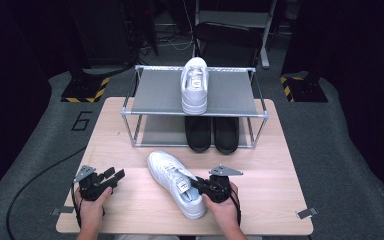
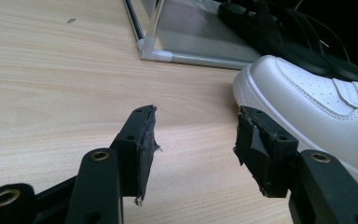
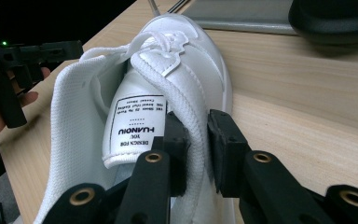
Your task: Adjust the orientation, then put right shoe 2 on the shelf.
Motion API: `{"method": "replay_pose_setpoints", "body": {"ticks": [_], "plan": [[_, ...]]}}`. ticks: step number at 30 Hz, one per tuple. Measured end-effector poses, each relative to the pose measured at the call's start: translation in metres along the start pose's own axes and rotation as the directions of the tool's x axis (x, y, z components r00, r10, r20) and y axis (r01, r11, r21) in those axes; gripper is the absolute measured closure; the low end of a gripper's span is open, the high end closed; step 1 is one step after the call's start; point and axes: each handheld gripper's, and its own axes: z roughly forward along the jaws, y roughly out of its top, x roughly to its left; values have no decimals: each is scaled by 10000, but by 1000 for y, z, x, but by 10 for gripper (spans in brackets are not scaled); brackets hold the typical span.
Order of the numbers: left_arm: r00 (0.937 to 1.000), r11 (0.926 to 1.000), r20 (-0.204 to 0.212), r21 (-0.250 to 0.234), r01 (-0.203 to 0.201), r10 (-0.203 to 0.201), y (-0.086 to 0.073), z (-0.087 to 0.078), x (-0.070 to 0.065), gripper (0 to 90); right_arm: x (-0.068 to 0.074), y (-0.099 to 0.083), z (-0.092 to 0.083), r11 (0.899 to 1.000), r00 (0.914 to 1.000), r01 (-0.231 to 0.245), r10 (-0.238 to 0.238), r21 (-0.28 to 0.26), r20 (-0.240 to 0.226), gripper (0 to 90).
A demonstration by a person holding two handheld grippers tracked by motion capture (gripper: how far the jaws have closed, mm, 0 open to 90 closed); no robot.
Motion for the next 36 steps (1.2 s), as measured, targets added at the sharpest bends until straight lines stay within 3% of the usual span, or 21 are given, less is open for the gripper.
{"method": "replay_pose_setpoints", "body": {"ticks": [19,36], "plan": [[10000,10000,-40,-14,14,-14,0,0,2,469,-1,-6,-2,9974,9989,-460,461,-551,19,801],[10000,10000,-65,24,42,-42,-1,0,1,472,3,-11,-5,9924,9992,-343,365,-1183,171,814]]}}
